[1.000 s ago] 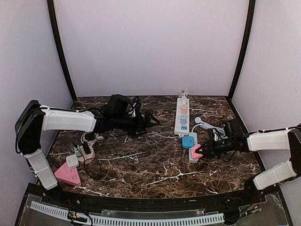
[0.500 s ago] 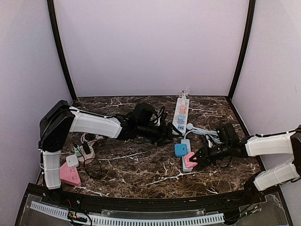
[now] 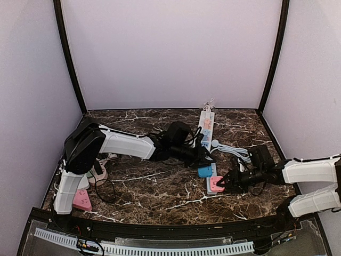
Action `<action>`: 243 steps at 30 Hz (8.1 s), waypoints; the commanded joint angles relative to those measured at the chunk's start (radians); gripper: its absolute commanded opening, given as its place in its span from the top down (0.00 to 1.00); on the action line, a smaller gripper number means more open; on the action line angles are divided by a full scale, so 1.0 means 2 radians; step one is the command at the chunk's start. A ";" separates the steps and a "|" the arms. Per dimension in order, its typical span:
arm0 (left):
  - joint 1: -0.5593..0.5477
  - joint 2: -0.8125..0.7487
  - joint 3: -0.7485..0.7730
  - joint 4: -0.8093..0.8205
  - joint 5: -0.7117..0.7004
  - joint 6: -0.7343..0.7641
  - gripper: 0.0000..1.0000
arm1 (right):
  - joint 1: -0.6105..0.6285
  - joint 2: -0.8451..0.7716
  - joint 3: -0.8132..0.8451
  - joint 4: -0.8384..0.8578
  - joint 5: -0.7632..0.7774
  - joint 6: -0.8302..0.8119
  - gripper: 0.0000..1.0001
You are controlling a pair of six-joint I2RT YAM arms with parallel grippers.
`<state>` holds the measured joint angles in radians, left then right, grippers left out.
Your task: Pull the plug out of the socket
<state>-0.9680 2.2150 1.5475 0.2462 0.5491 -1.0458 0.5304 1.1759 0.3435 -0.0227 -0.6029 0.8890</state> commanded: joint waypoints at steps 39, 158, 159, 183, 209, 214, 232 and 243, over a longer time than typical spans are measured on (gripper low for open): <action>-0.008 0.068 0.098 -0.178 -0.014 0.033 0.93 | -0.013 0.020 -0.024 0.098 -0.032 0.041 0.93; 0.041 -0.088 -0.014 -0.174 -0.024 0.091 0.86 | -0.048 0.102 0.234 -0.301 0.280 -0.100 0.87; 0.041 -0.087 -0.015 -0.173 -0.024 0.090 0.86 | -0.048 0.103 0.232 -0.299 0.279 -0.101 0.85; 0.041 -0.062 -0.012 -0.170 -0.016 0.080 0.81 | -0.041 0.030 0.236 -0.323 0.269 -0.114 0.53; 0.046 -0.009 -0.048 -0.070 0.047 0.024 0.51 | 0.034 0.170 0.246 -0.131 0.140 -0.069 1.00; 0.047 0.002 -0.058 -0.033 0.063 0.001 0.48 | 0.035 0.182 0.234 -0.121 0.143 -0.066 1.00; 0.045 0.034 -0.098 0.133 0.105 -0.110 0.56 | 0.036 0.202 0.205 -0.100 0.139 -0.060 1.00; 0.043 0.047 -0.116 0.222 0.121 -0.162 0.81 | 0.037 0.207 0.203 -0.109 0.149 -0.060 1.00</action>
<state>-0.8791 2.3081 1.3415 0.5846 0.7692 -1.3159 0.5915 1.5562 0.7773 -0.2180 -0.3244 0.7647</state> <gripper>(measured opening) 0.254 0.003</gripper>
